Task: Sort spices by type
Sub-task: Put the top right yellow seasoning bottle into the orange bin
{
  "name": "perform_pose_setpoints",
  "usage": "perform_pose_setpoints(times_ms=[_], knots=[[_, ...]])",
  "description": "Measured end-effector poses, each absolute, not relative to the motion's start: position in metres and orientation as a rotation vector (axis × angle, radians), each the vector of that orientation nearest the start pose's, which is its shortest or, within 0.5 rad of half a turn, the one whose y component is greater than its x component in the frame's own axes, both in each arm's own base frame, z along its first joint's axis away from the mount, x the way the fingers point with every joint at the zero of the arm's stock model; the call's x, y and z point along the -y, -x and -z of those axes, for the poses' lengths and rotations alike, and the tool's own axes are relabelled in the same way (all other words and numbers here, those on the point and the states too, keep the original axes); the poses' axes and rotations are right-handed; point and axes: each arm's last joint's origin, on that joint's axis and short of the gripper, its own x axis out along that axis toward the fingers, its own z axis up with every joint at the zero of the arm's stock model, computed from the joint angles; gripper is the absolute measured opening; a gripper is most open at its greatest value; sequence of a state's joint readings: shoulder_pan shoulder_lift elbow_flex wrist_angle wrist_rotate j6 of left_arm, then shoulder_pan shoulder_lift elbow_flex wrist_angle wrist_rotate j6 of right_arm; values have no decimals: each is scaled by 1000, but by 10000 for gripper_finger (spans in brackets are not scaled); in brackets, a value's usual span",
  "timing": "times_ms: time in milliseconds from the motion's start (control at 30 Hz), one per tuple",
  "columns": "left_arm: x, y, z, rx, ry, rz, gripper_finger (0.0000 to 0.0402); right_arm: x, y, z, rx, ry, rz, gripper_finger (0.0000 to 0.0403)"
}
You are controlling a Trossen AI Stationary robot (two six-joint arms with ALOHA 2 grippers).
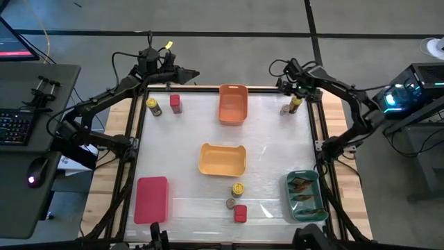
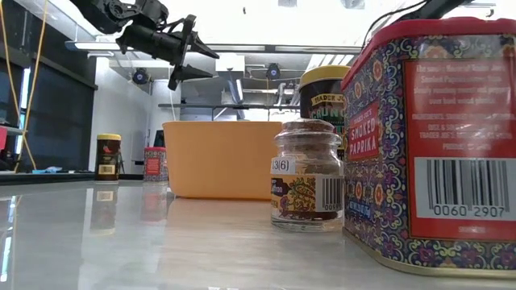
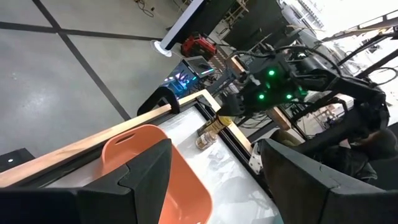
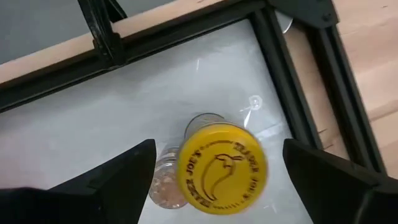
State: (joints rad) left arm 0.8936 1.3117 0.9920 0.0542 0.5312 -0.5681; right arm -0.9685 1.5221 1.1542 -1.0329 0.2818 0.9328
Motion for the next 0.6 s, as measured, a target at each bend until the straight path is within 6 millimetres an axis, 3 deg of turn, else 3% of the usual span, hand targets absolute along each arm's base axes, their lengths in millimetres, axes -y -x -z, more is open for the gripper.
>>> perform_pose_setpoints(times_ms=[367,600], knots=[[-219,-195,-314,-101,733,-400,235,242,-157,-212,-958,-1171,1660,346],[-219,-195,-314,-106,710,-397,235,243,-158,-209,-1011,-1154,1628,346]])
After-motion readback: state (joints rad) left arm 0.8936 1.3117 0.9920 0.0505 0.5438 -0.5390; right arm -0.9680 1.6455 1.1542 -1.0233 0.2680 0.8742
